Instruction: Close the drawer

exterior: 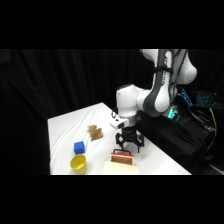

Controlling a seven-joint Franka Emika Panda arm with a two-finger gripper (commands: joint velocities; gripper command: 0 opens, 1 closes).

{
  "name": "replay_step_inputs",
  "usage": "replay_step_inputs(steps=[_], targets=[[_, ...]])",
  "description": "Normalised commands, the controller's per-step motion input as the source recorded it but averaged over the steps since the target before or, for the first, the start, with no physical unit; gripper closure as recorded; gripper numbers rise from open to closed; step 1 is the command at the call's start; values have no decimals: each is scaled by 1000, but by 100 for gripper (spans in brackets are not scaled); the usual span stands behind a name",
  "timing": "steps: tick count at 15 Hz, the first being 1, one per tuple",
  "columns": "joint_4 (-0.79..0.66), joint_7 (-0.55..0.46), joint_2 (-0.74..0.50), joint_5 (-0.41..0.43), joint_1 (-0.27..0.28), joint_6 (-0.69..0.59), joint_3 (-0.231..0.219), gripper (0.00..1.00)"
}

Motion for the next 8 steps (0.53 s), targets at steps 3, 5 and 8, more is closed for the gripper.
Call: replay_step_inputs(steps=[3, 5, 8], targets=[[150, -36, 187, -148, -39, 190, 167, 0], [131, 78, 153, -240, 10, 181, 124, 0], [139, 178, 134, -298, 57, 157, 62, 0]])
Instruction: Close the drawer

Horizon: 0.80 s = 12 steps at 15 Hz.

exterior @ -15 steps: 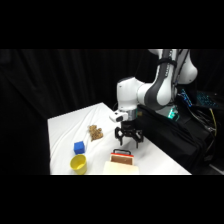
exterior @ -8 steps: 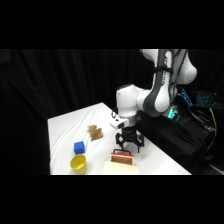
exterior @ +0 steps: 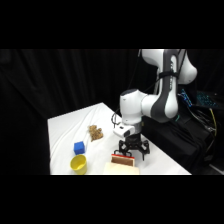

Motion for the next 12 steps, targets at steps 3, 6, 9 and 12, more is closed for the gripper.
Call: replay_step_inputs(steps=[3, 6, 9, 12], targets=[[171, 266, 125, -327, 125, 128, 11, 0], [237, 309, 148, -332, 176, 90, -39, 0], [301, 333, 178, -352, 231, 48, -107, 0], [338, 338, 179, -354, 257, -4, -145, 0]])
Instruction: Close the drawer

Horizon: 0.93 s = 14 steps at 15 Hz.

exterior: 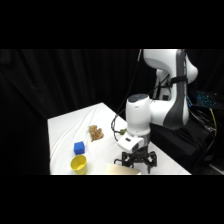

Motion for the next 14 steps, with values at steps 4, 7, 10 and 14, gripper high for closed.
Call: replay_step_inputs(steps=[4, 7, 10, 14], targets=[[271, 285, 101, -284, 149, -42, -104, 0], [80, 227, -85, -219, 20, -64, -82, 0], [-61, 205, -254, -187, -32, -91, -66, 0], [-139, 193, -384, -108, -68, -231, -21, 0]])
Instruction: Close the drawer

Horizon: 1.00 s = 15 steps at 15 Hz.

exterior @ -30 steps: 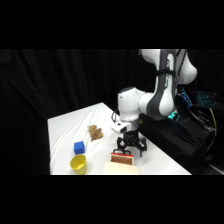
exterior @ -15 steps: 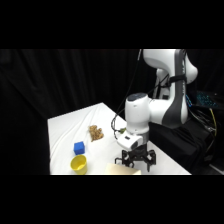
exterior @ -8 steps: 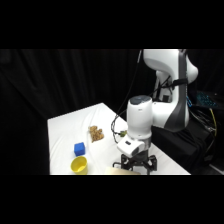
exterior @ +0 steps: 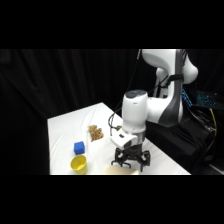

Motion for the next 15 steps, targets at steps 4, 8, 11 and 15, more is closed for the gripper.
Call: replay_step_inputs(steps=[4, 8, 11, 15], targets=[[-186, 208, -484, 40, -15, -414, -30, 0], [-200, 249, -631, 176, 86, -534, -145, 0], [-151, 236, -570, 174, 142, -396, -234, 0], [-85, 352, -430, -12, 156, -321, -267, 0]])
